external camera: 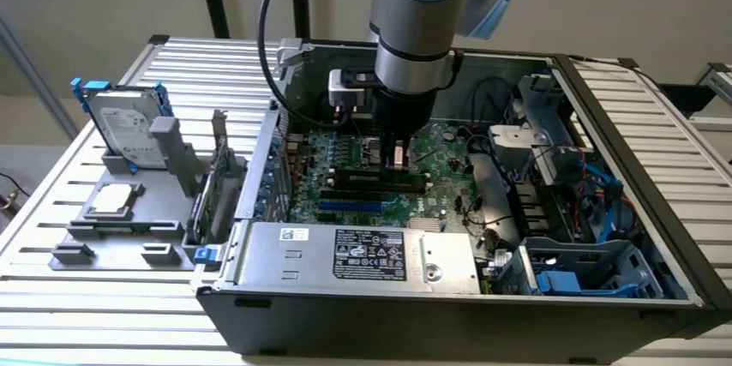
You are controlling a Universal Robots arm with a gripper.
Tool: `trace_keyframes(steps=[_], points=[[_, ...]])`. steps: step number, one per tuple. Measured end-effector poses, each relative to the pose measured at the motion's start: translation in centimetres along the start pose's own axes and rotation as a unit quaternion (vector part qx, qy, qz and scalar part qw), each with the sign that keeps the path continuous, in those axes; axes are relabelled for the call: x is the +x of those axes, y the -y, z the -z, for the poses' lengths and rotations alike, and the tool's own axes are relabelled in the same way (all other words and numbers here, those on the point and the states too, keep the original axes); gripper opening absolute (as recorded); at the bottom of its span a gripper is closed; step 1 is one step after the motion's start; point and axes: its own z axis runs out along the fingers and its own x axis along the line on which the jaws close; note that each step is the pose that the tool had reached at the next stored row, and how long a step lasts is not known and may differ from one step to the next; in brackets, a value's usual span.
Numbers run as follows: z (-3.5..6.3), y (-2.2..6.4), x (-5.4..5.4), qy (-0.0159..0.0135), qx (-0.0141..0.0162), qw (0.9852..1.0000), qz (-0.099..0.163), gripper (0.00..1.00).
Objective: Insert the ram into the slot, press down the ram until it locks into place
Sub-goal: 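Insert the ram into the slot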
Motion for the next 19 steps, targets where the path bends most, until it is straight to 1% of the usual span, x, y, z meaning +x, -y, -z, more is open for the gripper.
trace_keyframes(steps=[4,8,17,19], points=[[0.00,0.01,0.00,-0.0017,0.0000,1.0000,0.003,0.13],[0.01,0.06,0.00,-0.0025,-0.0001,1.0000,0.006,0.13],[-0.08,0.07,0.00,-0.0026,0.0002,1.0000,0.007,0.13],[-0.08,0.07,0.00,-0.0026,0.0002,1.0000,0.007,0.15]])
